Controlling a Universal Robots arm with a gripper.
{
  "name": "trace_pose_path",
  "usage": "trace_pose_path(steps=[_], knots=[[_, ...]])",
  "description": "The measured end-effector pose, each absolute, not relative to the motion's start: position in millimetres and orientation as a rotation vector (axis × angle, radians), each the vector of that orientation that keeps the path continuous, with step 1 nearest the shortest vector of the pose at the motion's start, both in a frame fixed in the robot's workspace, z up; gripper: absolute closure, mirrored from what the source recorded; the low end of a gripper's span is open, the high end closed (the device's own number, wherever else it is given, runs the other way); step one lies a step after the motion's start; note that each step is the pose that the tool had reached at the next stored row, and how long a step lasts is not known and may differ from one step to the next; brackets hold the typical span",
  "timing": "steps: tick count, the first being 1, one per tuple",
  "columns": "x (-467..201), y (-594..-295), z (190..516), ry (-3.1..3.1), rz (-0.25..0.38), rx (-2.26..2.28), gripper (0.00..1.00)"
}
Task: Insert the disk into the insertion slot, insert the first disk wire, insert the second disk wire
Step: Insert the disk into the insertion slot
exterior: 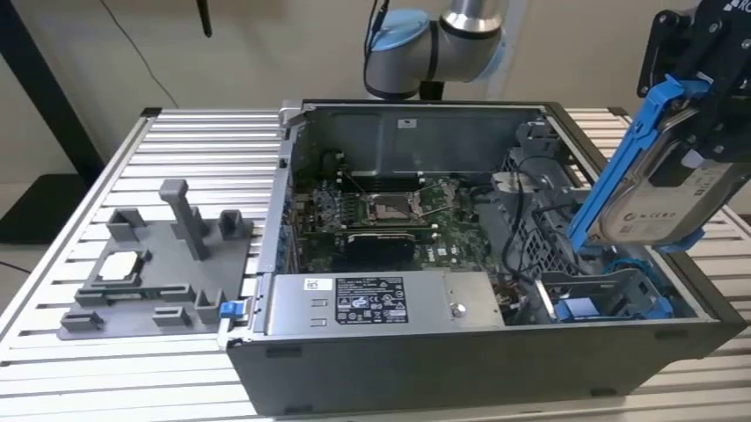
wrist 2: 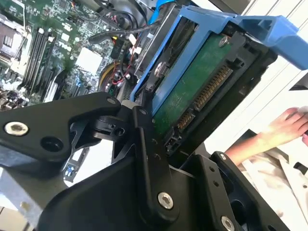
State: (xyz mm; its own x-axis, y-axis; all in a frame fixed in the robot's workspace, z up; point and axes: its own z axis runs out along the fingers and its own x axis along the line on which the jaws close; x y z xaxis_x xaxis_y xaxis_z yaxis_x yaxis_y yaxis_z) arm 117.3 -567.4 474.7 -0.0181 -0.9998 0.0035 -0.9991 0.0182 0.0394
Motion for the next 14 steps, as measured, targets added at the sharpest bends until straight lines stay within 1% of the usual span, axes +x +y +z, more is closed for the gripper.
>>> trace_pose_path(steps=[14], knots=[[118.3, -574.0, 467.7, -2.219, -0.041, 2.179, 1.0]])
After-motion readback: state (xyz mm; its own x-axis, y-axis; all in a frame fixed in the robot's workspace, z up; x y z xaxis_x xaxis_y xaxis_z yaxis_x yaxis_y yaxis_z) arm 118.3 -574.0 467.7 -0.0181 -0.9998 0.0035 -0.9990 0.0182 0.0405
